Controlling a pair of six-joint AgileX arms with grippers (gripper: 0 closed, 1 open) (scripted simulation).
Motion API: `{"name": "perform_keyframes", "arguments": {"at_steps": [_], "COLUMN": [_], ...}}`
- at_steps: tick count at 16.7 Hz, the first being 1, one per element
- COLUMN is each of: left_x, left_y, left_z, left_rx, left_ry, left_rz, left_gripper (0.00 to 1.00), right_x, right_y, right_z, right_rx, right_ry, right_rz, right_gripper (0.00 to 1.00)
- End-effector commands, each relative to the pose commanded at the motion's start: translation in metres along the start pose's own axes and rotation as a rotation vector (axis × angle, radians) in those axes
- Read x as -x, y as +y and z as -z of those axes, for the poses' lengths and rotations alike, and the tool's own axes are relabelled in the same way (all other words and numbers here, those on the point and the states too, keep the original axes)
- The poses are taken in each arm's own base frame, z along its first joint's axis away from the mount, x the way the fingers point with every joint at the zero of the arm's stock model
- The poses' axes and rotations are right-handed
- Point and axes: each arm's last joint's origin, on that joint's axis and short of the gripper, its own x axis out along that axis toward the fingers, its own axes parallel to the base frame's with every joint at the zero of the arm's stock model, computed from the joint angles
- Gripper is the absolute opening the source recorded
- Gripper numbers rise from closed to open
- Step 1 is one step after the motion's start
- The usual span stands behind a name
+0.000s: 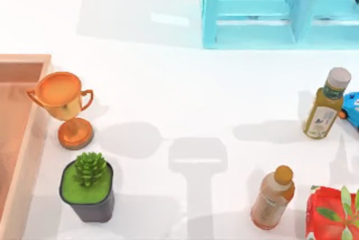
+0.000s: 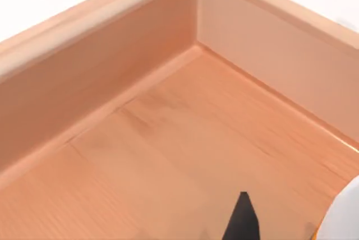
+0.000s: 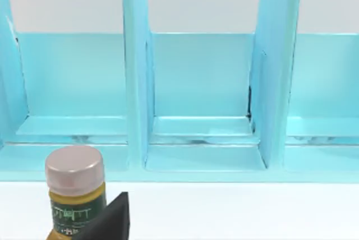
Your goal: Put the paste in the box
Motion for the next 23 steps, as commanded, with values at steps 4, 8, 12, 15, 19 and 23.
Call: {"name": "perform_keyframes", "arguments": {"at_steps": [4, 8, 12, 15, 19, 23], "left_x": [-0.0046, -0.0046, -0.0046, -0.0046, -0.0046, -0.0046], "left_y": [-0.0016, -0.0016, -0.0016, -0.0016, -0.0016, -0.0016], "left_z": [0.0011, 0.0011, 0.0011, 0.0011, 0.0011, 0.0011], "left_rx": [0.006, 0.006, 0.006, 0.006, 0.006, 0.006], "left_ry": [-0.003, -0.003, -0.003, -0.003, -0.003, -0.003], "left_rz": [0.008, 0.008, 0.008, 0.008, 0.008, 0.008], "left_gripper": [0.00, 0.23, 0.53, 0.75, 1.00, 1.00], "right_x": [0.0000, 0.0000, 0.0000, 0.0000, 0.0000, 0.0000], "right_y": [0.0000, 0.0000, 0.0000, 0.0000, 0.0000, 0.0000], "right_z": [0.0000, 0.0000, 0.0000, 0.0000, 0.0000, 0.0000], "right_rx": [0.000, 0.000, 0.000, 0.000, 0.000, 0.000], "right_ry": [0.000, 0.000, 0.000, 0.000, 0.000, 0.000], "right_rz": [0.000, 0.000, 0.000, 0.000, 0.000, 0.000], "right_gripper": [1.00, 1.00, 1.00, 1.00, 1.00, 1.00]}}
